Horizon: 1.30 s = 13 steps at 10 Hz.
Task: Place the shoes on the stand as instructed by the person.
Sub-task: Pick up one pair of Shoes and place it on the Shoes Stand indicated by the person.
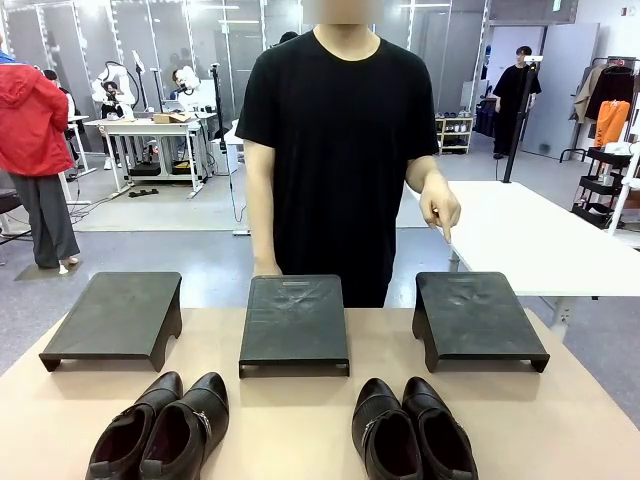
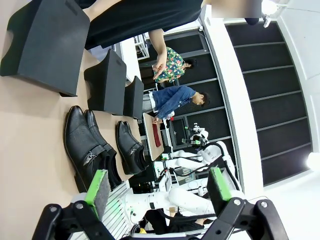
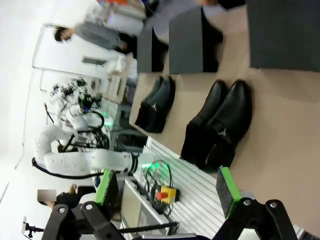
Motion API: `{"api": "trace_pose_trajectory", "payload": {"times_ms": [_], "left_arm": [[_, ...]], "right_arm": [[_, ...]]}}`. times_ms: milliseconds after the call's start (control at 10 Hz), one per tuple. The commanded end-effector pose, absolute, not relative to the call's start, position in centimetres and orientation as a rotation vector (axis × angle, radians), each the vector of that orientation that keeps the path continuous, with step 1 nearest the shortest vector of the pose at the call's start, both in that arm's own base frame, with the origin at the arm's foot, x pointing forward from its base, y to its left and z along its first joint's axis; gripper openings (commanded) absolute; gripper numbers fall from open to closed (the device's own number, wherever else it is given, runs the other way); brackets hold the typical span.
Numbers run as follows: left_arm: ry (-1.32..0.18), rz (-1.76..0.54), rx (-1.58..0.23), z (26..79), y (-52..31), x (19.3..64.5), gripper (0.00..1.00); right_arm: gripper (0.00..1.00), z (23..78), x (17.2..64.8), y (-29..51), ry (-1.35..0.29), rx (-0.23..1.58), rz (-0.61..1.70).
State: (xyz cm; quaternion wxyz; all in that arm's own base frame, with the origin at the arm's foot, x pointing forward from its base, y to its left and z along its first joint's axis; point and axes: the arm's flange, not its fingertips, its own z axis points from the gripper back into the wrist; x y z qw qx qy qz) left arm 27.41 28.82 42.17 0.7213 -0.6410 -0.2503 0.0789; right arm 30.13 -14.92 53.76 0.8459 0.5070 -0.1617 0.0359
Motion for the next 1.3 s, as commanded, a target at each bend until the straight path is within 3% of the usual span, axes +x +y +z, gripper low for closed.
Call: {"api": "trace_pose_trajectory", "payload": {"times_ms": [0,500,1200], "left_arm": [[-0.560,0.159,-1.416,42.1,29.0,27.3,1.00],[-0.560,0.159,-1.416,42.1,29.0,27.3,1.00],[-0.560,0.159,-1.416,42.1,29.0,27.3,1.00]], "right_arm": [[1.00,55.3,31.0,-10.7,-0.203,0.968,0.083],[1.00,55.2,33.4,2.3,-0.035,0.742,0.178],[1.00,46.2,31.4,12.5,0.024,0.404,0.081]]}}
